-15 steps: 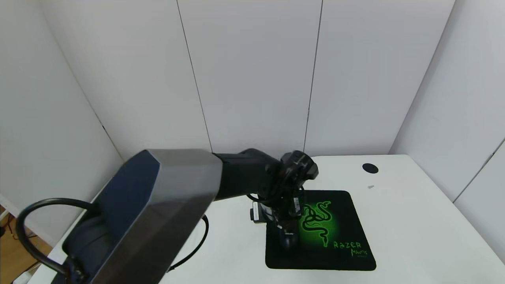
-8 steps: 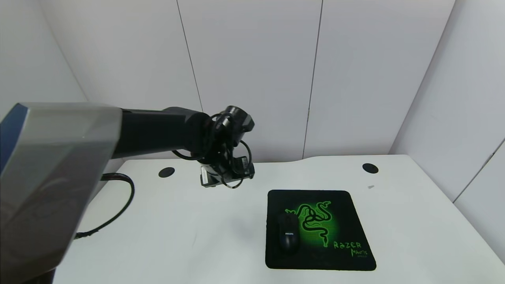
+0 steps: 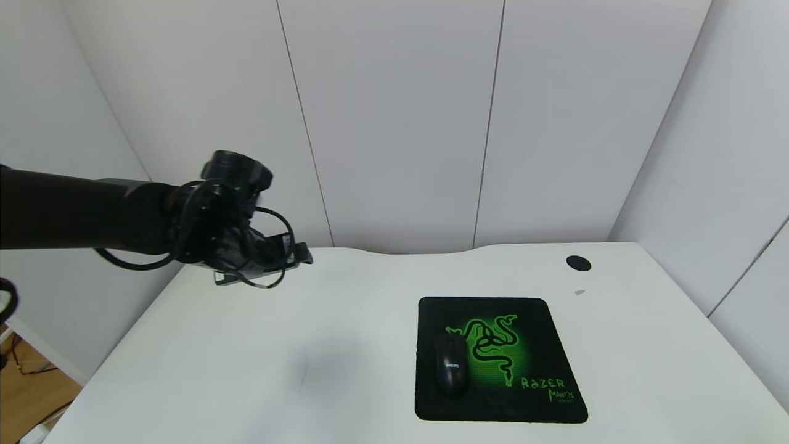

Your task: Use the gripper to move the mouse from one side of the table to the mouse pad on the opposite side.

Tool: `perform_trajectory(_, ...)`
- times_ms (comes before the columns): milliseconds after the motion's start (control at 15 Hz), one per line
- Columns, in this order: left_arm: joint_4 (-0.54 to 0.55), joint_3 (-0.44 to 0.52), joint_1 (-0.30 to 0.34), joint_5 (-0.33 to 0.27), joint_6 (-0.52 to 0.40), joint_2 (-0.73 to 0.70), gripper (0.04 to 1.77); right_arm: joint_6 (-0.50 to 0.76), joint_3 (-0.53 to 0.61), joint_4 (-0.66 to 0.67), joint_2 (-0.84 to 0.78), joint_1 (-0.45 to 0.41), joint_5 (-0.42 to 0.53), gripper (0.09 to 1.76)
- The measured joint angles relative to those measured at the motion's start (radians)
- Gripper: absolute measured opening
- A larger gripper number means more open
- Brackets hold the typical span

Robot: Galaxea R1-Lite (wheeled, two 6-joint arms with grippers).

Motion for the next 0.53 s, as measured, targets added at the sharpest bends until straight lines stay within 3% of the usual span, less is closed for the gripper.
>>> perform_trajectory(267,-0.070,0.160,0.128,-0.072,0.083,-0.163,1.71,0.000,0.000,0.000,0.000,-0.001,0.000,1.71)
perform_trajectory(533,-0.241,0.341,0.240,-0.141,0.202,-0.332,1.71,0.000,0.000,0.000,0.000,0.000,0.000,1.71)
